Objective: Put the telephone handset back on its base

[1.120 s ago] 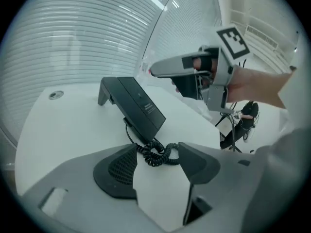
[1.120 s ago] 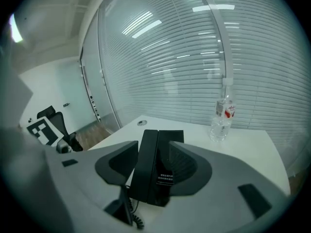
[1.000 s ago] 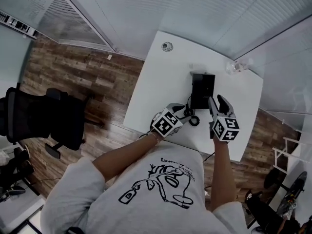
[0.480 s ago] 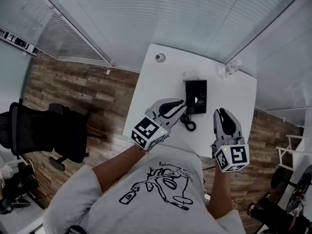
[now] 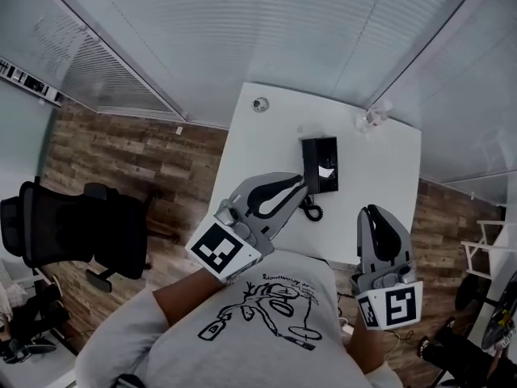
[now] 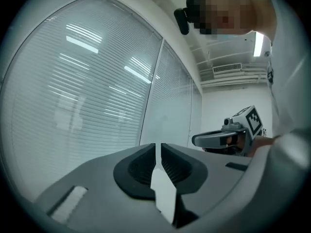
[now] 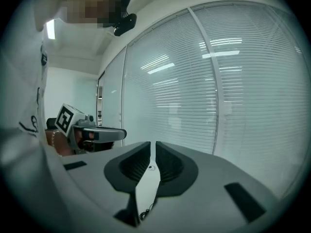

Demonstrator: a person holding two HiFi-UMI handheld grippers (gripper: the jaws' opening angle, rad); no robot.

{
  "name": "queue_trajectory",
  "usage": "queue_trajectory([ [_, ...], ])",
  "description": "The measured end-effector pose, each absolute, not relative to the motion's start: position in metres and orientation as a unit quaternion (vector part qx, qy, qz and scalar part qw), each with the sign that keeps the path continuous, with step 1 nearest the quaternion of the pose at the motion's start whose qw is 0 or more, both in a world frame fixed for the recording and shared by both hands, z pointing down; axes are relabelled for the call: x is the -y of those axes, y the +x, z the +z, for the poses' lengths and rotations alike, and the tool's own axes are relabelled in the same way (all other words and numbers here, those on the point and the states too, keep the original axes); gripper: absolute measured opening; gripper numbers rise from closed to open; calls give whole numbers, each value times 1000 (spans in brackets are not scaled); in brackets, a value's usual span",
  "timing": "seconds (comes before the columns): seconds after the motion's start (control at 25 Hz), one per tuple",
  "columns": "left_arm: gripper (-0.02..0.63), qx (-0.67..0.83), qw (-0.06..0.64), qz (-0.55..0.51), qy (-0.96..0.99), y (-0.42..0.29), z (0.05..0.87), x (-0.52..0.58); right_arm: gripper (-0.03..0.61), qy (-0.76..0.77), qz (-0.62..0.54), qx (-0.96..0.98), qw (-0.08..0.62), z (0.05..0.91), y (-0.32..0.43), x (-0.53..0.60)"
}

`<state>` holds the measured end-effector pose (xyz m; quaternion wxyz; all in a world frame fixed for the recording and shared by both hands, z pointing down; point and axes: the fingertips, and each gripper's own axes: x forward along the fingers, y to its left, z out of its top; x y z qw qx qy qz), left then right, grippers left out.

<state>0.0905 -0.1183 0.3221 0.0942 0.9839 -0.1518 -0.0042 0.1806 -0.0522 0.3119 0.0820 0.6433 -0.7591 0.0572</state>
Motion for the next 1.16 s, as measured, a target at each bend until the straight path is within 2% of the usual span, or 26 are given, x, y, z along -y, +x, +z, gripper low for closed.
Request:
queue_trajectory([
  [0.2, 35, 150, 79, -10, 986, 87, 303, 109, 25, 639, 47, 763, 82, 294, 169, 43],
  [1.16, 35, 138, 87, 2, 987, 81, 309, 107, 25, 648, 43, 754, 93, 289, 163, 50],
])
